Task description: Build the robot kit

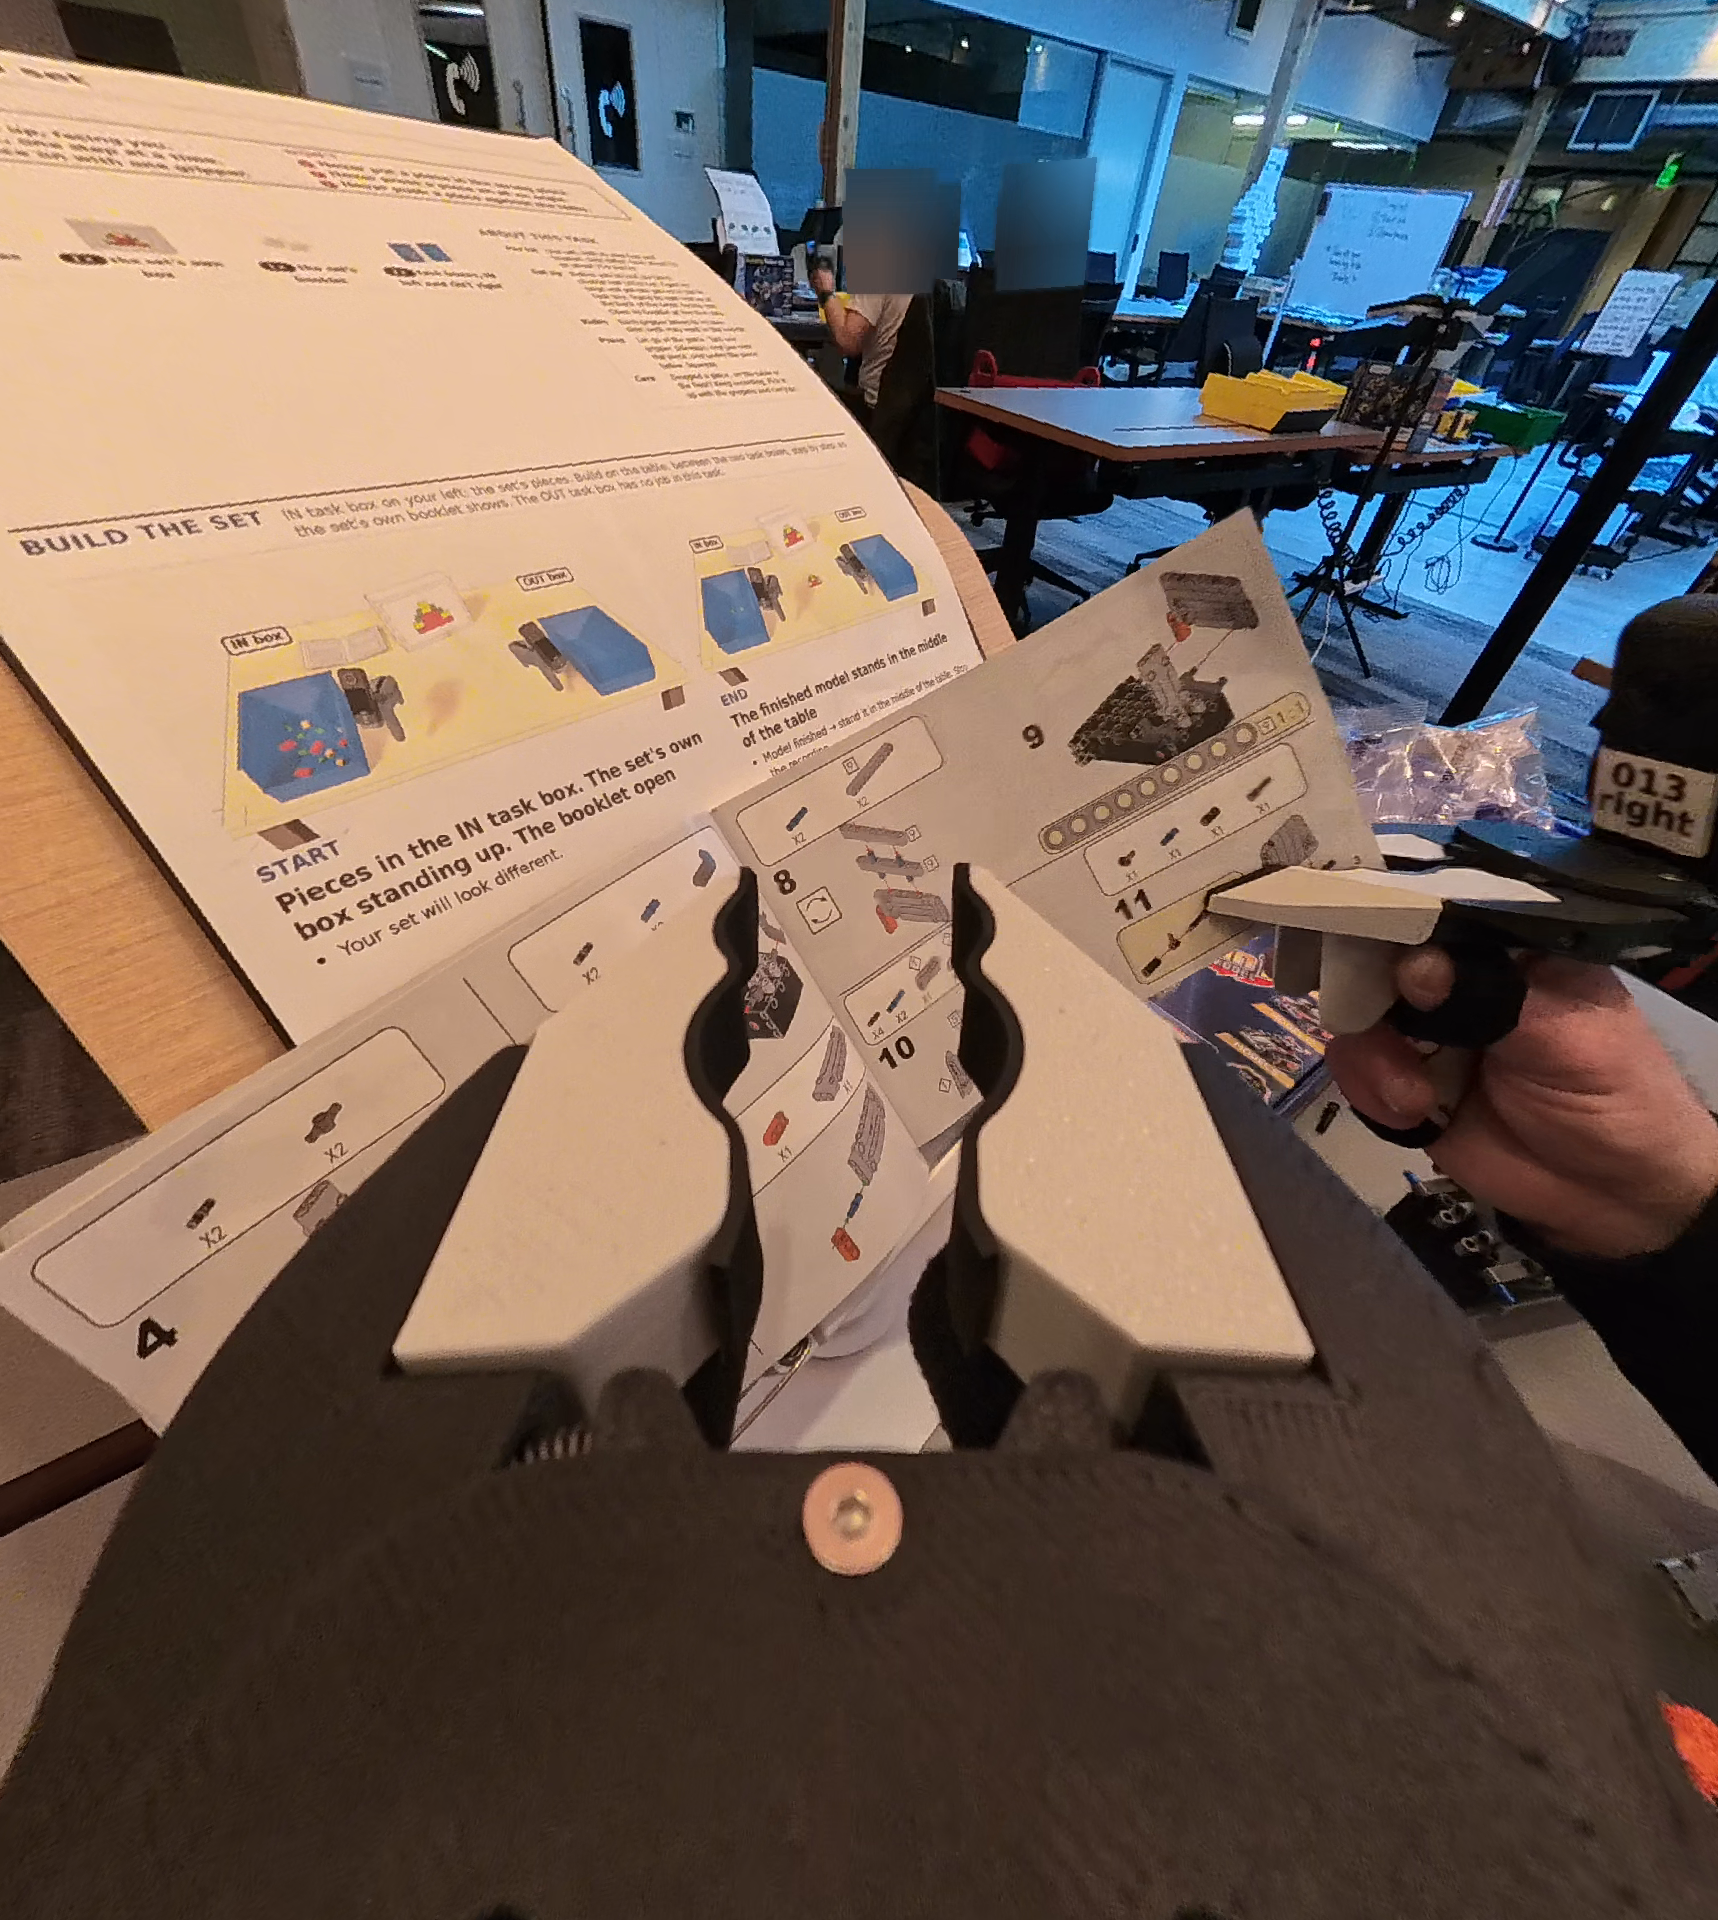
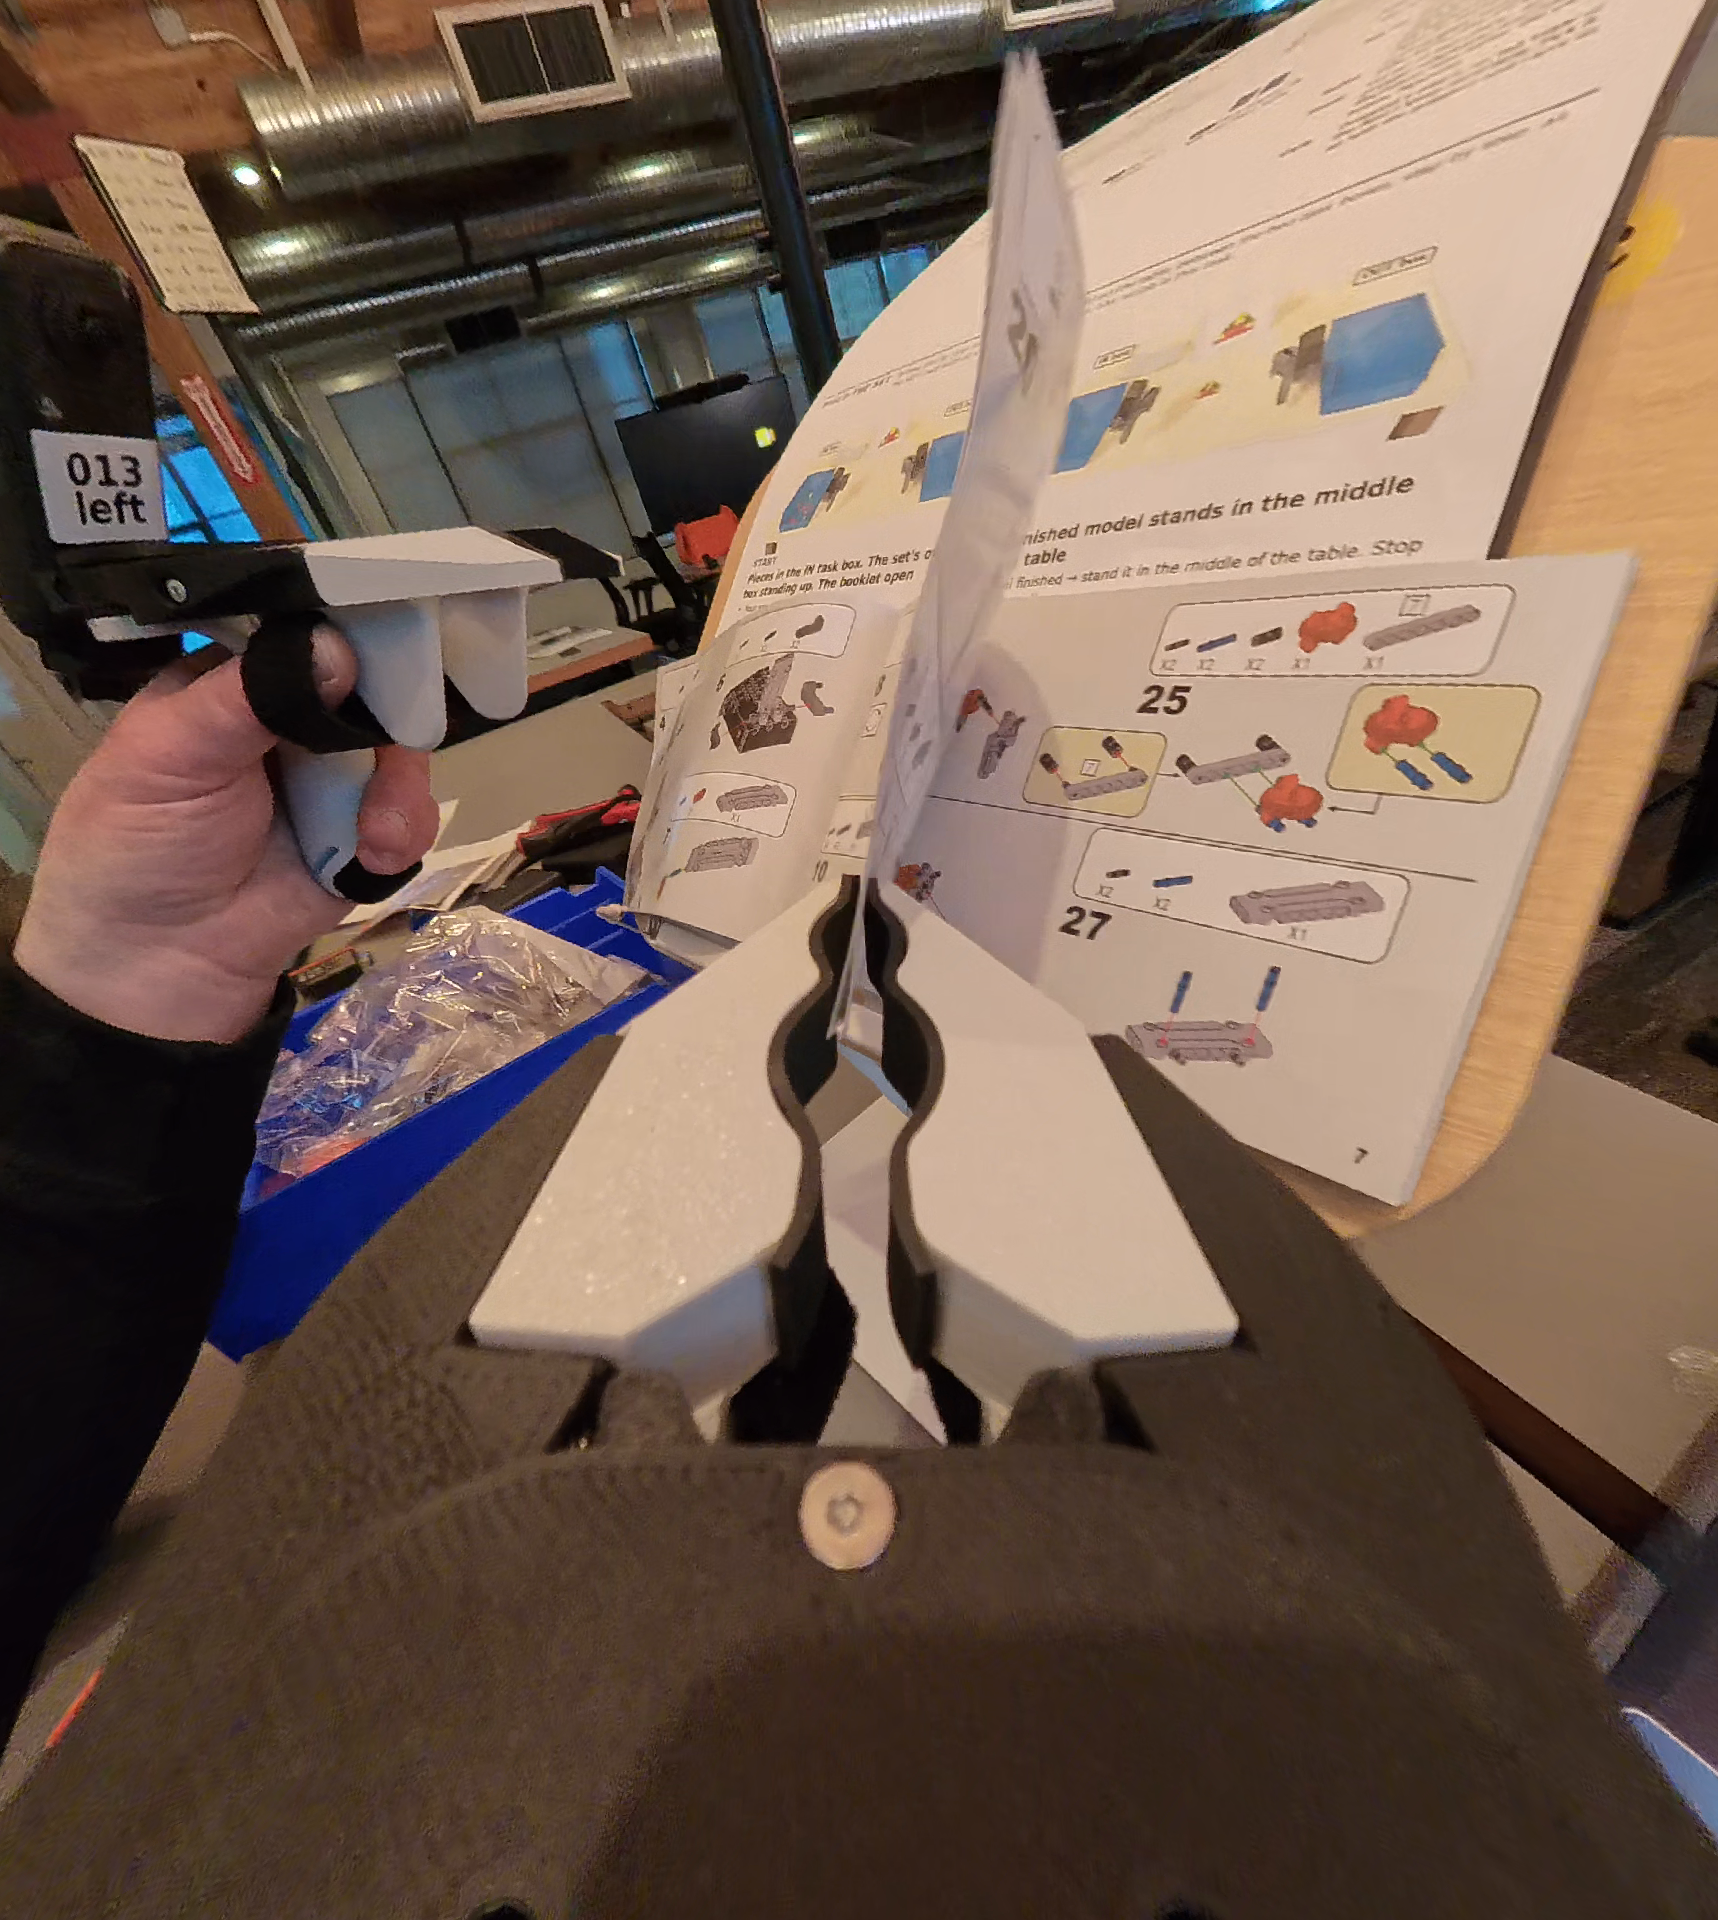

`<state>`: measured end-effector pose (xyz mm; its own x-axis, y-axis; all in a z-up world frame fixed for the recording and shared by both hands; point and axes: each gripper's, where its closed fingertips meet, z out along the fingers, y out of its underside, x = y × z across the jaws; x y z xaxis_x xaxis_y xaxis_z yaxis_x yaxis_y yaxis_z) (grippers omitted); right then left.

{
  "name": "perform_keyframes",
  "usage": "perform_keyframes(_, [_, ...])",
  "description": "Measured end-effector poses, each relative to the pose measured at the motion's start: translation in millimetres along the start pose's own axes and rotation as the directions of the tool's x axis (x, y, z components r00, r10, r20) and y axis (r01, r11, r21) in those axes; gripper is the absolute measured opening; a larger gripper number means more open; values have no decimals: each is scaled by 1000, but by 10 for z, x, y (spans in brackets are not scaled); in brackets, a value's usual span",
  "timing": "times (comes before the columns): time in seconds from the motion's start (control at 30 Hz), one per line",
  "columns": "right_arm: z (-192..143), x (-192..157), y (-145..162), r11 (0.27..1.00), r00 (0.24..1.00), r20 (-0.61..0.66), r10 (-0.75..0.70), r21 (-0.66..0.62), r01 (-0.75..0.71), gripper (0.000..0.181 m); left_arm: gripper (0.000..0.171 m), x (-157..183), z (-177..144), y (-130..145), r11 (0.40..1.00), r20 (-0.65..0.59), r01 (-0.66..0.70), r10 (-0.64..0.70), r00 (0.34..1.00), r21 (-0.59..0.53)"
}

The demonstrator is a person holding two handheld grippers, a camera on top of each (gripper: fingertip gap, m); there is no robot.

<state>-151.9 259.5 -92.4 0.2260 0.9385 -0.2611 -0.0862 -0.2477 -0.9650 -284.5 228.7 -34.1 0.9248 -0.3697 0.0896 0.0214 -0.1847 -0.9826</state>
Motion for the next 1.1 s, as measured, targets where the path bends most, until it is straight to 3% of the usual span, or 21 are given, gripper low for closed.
perform_keyframes(0.13, [125, -56, 48, 995, 989, -105, -99, -29, 97, 0, 34, 12, 39, 36, 1000, -5, -4, 4, 1000, -17])
perform_keyframes(0.27, [263, -234, 113, 977, 972, -111, -206, -81, 198, 0, 35, 45, 69, 57, 1000, -10, -10, 10, 1000, -30])
perform_keyframes(1.1, [284, -265, 100, 986, 982, -92, -163, -34, 160, 0, 36, 354, 307, 209, 992, -81, -63, 54, 995, -108])
